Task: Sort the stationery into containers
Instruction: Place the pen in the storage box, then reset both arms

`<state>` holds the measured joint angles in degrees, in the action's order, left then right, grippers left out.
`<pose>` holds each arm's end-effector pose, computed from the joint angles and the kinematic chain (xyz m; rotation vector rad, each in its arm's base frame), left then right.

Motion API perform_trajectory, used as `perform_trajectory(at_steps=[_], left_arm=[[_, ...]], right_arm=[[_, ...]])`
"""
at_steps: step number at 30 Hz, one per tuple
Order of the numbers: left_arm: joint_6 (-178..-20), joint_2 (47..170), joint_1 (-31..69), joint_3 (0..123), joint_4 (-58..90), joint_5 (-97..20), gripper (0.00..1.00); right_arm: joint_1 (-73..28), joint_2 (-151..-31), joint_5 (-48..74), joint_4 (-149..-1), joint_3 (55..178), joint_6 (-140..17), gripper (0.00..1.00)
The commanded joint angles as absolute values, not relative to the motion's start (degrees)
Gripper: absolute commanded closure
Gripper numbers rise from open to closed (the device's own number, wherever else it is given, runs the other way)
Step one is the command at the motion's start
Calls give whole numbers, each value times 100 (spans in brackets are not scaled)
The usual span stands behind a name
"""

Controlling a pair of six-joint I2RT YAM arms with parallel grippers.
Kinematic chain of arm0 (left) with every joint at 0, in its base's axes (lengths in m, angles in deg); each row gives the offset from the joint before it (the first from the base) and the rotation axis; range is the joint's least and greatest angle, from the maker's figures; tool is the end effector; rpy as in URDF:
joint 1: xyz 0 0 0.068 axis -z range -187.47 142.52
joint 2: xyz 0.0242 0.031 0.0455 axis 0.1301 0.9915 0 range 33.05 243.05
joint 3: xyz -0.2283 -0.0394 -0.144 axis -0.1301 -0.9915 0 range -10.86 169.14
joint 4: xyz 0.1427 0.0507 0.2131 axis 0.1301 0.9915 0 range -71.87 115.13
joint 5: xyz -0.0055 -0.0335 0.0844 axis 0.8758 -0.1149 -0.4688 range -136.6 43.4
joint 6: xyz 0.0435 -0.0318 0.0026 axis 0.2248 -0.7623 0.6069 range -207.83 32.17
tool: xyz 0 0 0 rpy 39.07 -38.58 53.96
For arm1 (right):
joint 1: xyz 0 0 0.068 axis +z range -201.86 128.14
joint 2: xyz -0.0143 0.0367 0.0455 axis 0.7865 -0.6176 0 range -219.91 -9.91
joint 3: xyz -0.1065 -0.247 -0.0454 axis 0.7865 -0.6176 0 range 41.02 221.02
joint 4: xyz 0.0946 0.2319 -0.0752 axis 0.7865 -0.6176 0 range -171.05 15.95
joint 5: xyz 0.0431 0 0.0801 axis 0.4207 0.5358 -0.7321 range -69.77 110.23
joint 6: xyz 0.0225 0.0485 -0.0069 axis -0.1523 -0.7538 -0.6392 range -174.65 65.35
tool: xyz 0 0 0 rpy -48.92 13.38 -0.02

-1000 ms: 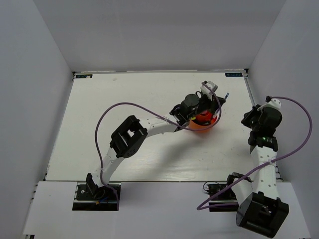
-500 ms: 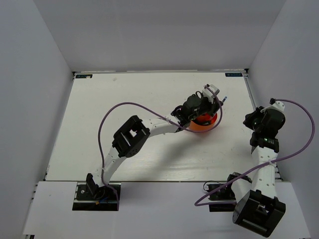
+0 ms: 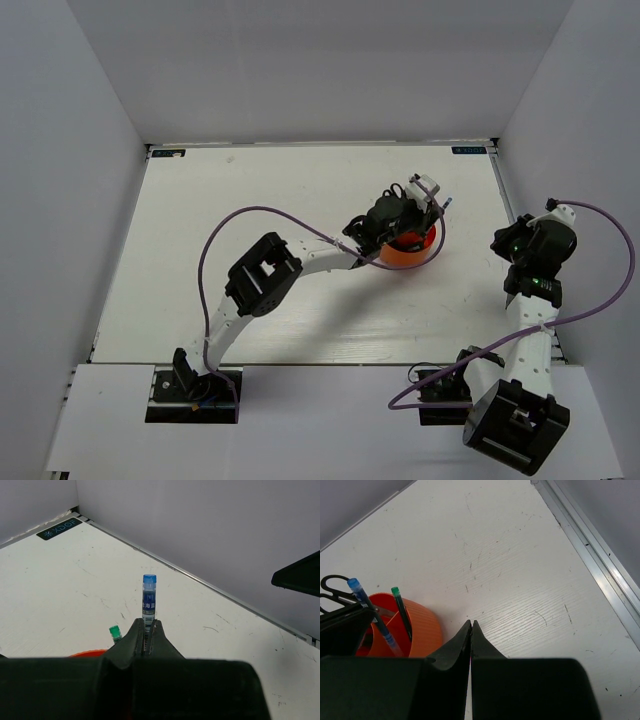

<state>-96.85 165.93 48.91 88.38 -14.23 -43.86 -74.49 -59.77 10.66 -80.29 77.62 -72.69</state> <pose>0.3010 -0.4559 0.2187 0.7072 1.5149 -0.9167 0.1915 -0.0734 0.2811 0.5562 1.8248 0.1052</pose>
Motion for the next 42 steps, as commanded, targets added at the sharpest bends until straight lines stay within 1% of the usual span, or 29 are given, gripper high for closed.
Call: perform_trajectory(at_steps=[1, 6, 10, 11, 12, 14, 15, 16, 19, 20, 22, 24, 29, 33, 34, 36, 37, 38, 39, 40, 42], left_arm=[[-9592, 16445, 4965, 8697, -1535, -4423, 100], [-9557, 16322, 5044, 8310, -1649, -4510, 99], [-9539, 16226, 5062, 8134, -1764, -4563, 95], [-9548, 16243, 5062, 8117, -1773, -4555, 93], [-9539, 16208, 5062, 8108, -1773, -4564, 87], [-9513, 16199, 5080, 8064, -1773, -4607, 81], [-9504, 16164, 5088, 8055, -1790, -4608, 73], [-9513, 16172, 5088, 8020, -1773, -4625, 68], [-9504, 16146, 5106, 8011, -1825, -4634, 58], [-9513, 16137, 5097, 8002, -1834, -4634, 53], [-9504, 16128, 5097, 7993, -1834, -4634, 52], [-9496, 16093, 5097, 7976, -1825, -4625, 47], [-9434, 15900, 5141, 7801, -1904, -4634, 40], [-9232, 15410, 5255, 7344, -2027, -4625, 39], [-9179, 15225, 5308, 7256, -2054, -4634, 35], [-8960, 14900, 5457, 6878, -2167, -4625, 34], [-8863, 14794, 5492, 6781, -2159, -4756, 33], [-8828, 14453, 5562, 6485, -2168, -4766, 31], [-8827, 14363, 5607, 6386, -2194, -4774, 31], [-8827, 14266, 5642, 6185, -2203, -4862, 31], [-8827, 13836, 5764, 5851, -2238, -4880, 30]], right_arm=[[-7515, -5974, 959, -7801, 7723, -7354, 100], [-7533, -5974, 915, -7809, 7740, -7355, 100], [-7568, -5956, 889, -7809, 7723, -7381, 100], [-7568, -5965, 871, -7809, 7723, -7372, 100], [-7568, -5965, 871, -7818, 7723, -7390, 100], [-7594, -5957, 863, -7818, 7723, -7390, 100], [-7594, -5965, 862, -7818, 7714, -7390, 100], [-7612, -5965, 862, -7818, 7723, -7390, 100], [-7621, -5965, 845, -7818, 7714, -7390, 100], [-7621, -5983, 836, -7818, 7714, -7398, 100], [-7629, -5983, 836, -7809, 7714, -7390, 100], [-7638, -5992, 827, -7809, 7714, -7381, 100], [-7656, -5992, 766, -7827, 7723, -7372, 100], [-7673, -5895, 669, -7836, 7723, -7267, 100], [-7665, -5886, 634, -7862, 7723, -7232, 99], [-7673, -5798, 547, -7836, 7723, -7170, 92], [-7682, -5798, 511, -7827, 7740, -7153, 86], [-7682, -5781, 467, -7844, 7740, -7187, 82], [-7673, -5781, 432, -7879, 7749, -7066, 78], [-7691, -5781, 353, -7975, 7828, -7056, 72], [-7682, -5816, 265, -8046, 7881, -6986, 67]])
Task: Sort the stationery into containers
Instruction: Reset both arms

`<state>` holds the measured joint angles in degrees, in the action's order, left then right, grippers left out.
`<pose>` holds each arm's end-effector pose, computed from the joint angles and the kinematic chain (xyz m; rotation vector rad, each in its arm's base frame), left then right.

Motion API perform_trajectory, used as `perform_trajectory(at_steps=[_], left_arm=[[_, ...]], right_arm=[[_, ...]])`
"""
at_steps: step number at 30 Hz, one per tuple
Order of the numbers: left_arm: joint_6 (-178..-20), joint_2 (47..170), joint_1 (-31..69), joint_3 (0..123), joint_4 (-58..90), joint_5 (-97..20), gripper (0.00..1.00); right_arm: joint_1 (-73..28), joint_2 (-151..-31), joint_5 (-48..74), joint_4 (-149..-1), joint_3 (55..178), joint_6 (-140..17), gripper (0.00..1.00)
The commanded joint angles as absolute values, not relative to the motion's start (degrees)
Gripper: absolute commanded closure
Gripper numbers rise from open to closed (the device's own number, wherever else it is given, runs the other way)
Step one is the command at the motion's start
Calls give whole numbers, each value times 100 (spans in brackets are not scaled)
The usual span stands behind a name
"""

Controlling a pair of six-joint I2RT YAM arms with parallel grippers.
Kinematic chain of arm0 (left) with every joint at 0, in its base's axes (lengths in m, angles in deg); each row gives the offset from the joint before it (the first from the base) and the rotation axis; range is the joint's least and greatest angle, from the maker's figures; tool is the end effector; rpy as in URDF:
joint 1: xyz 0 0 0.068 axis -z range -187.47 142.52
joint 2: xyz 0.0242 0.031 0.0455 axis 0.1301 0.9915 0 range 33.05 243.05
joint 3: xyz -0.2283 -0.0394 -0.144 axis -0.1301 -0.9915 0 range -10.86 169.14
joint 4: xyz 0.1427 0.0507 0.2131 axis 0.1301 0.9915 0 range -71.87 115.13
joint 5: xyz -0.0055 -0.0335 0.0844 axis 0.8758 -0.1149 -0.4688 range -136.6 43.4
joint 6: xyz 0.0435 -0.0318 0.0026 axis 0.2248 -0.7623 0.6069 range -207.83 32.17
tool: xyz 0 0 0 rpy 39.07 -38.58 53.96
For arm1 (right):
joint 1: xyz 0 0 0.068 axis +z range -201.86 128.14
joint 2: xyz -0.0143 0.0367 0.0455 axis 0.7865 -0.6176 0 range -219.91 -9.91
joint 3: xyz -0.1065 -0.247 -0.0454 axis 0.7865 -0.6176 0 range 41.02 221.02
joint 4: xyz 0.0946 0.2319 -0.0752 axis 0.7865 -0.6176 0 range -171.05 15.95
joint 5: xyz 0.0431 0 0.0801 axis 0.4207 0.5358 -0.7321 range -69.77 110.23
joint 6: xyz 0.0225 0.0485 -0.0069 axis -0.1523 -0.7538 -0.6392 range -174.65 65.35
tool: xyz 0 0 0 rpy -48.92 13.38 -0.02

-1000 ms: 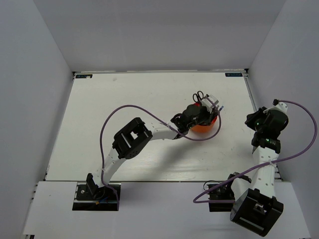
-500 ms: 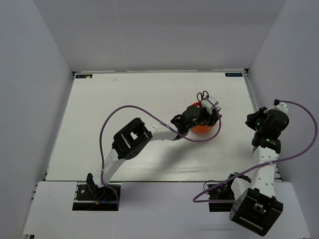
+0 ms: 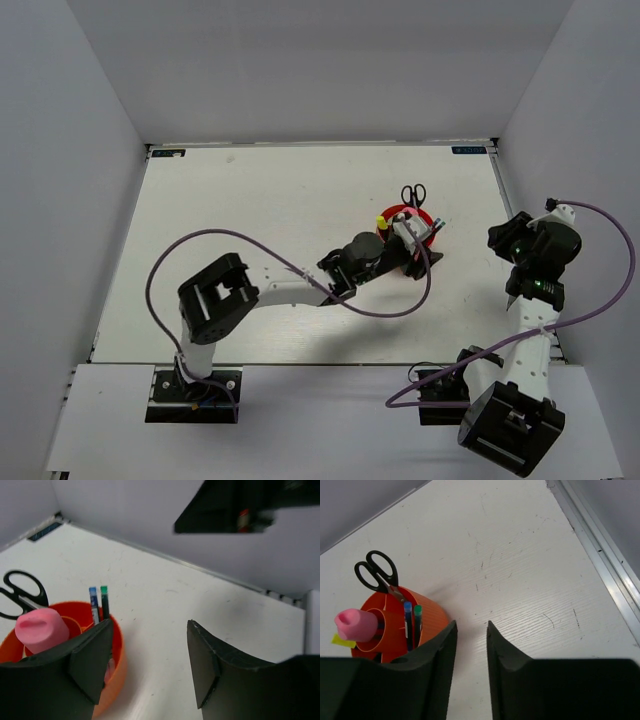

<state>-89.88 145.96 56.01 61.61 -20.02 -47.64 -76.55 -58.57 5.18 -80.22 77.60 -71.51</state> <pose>0.2049 -0.4091 0.2390 0.8461 1.4527 -0.8614 0.1863 -0.0755 0.2852 0.4970 1.8141 0.1541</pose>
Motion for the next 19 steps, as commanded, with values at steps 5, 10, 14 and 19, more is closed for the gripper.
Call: perform_trajectory(at_steps=[5, 10, 14, 19], left_arm=[[-8879, 12729, 6063, 4515, -2300, -5055, 28], [-9659, 10717, 5837, 3669, 641, -6528, 1], [-10435, 9496, 5055, 3845, 4035, -6744, 1], [-10682, 7931, 4036, 3415, 5257, -6235, 1]], right_arm=[[-7673, -5904, -112, -8310, 8057, -6705, 42], [-7638, -6131, -770, -8608, 8320, -6616, 10], [-7638, -6369, -1140, -8829, 8540, -7046, 10], [-7638, -6230, -2002, -8671, 8347, -7082, 10]])
